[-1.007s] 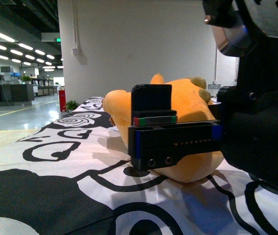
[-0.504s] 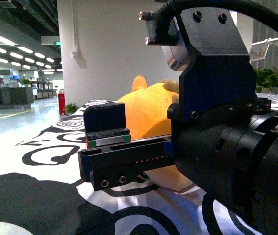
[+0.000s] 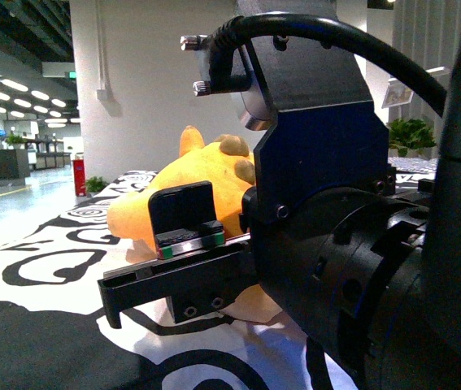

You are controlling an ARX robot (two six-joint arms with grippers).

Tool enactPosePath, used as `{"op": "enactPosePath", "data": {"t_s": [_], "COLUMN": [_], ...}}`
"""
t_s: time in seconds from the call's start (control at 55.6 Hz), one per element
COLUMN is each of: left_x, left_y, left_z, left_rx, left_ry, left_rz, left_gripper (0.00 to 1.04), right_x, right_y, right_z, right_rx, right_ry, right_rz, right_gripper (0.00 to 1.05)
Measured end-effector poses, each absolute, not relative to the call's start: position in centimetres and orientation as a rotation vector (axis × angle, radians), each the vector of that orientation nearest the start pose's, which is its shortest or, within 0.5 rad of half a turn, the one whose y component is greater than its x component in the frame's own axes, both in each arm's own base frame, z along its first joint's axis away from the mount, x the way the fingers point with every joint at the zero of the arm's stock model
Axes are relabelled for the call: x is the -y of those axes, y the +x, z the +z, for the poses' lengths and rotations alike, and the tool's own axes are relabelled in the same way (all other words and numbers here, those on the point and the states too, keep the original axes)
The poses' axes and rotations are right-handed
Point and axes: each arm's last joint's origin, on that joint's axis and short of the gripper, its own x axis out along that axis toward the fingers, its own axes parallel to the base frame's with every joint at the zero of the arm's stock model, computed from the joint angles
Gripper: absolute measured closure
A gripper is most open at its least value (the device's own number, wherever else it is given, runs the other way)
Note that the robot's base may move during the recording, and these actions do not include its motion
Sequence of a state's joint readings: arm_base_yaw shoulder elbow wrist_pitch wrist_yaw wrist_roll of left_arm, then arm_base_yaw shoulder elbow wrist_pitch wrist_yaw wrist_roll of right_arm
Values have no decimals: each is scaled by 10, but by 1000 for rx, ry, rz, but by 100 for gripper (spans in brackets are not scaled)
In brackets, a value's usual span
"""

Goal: Put away toys

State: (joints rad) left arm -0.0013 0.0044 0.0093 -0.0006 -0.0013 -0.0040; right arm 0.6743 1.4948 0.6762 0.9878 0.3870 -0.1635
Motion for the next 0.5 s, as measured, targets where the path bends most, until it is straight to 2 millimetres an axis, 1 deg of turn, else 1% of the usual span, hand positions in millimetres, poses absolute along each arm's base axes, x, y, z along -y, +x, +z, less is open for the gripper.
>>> {"op": "enactPosePath", "data": {"t_s": [0.126,0.162,0.252,0.342,0.378,0.504], "left_x": [0,0,0,0,0,0], "left_y": [97,97,97,97,97,97], "left_z": [166,166,166,166,166,166], "left_rx": [4,4,4,4,4,4], "left_ry": [-4,-4,-4,-4,-4,-4], "left_rz": [0,0,0,0,0,0], "left_gripper": [6,6,6,6,6,6], "right_x": [-179,-179,-178,-177,-177,-174], "right_y": [245,245,245,245,245,247], "right_z": [244,244,243,243,243,243], "right_rx": [178,179,180,182,184,187], "right_ry": [-82,-83,-86,-87,-87,-86], "right_rz": [260,259,255,254,253,252], "right_gripper": [71,75,87,97,99,100]}}
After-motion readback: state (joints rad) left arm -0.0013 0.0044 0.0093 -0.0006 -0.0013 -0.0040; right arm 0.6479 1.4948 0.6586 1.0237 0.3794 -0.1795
